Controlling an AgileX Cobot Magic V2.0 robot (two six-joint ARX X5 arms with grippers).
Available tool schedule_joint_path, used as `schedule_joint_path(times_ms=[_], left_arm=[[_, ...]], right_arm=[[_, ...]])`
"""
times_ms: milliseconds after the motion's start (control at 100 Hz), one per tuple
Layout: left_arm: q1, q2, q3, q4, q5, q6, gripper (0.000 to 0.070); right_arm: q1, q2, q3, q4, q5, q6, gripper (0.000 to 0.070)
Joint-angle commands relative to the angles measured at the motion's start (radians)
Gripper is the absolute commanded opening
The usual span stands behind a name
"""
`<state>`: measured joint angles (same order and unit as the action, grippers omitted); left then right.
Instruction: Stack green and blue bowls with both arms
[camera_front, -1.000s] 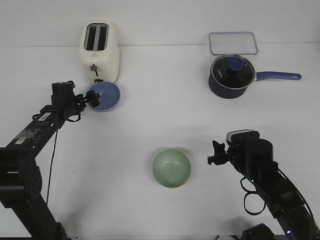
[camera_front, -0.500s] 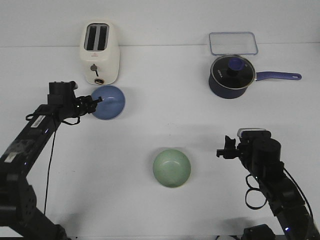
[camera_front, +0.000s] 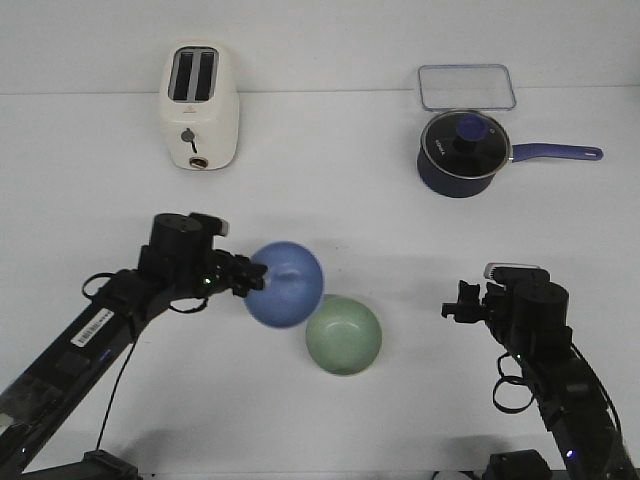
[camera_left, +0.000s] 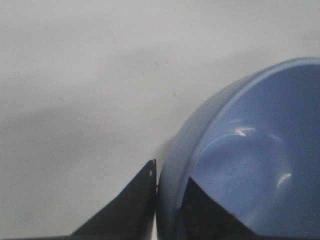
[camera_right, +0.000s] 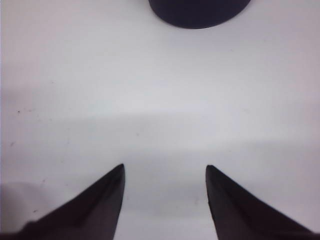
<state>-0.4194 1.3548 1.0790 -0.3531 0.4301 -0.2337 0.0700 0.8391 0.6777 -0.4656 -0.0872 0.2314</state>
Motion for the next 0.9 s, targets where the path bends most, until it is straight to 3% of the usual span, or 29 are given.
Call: schedule_joint_path(times_ms=[0,160,390,430,530,580,770,890], left_arm=[[-0.069,0.020,-0.004,0.030,0.013,0.005,0.0014],[-0.206,0.061,-0.011,0.089,-0.008,0.005,0.0014],[-0.298,0.154,-0.011,0.139,-0.011,0.005,0.0020],[-0.306,0.167,-0.011,0.147,-0.011,0.005,0.0066],[-0.315,0.177,-0.010,0.171,-0.011,0.005,0.0347],[-0.314,0.172,-0.005,0.174,-0.011,0.005,0.0425],[-0.226,0.071,0.011,0.152,-0.022,0.014,0.0421],[-0.131,-0.043,0.011,0.109,-0.140,0.051,0.0401]], right_arm=[[0.001,0.007,0.005,0.010,-0.018,-0.013,0.0331],[0.001,0.007,0.005,0.005,-0.031,-0.013,0.0331],[0.001,0.007,0.005,0.000,-0.045,-0.013,0.0331],[0.001,0.007,0.005,0.000,-0.045,-0.013,0.0331],[0.001,0.007,0.005,0.000,-0.044,-0.013,0.0331],[0.001,0.007,0.005,0.000,-0.044,-0.014,0.0331],[0.001,0.006,0.005,0.001,-0.044,-0.026,0.0331],[0.001,0.002,0.005,0.011,-0.044,-0.053,0.0329]])
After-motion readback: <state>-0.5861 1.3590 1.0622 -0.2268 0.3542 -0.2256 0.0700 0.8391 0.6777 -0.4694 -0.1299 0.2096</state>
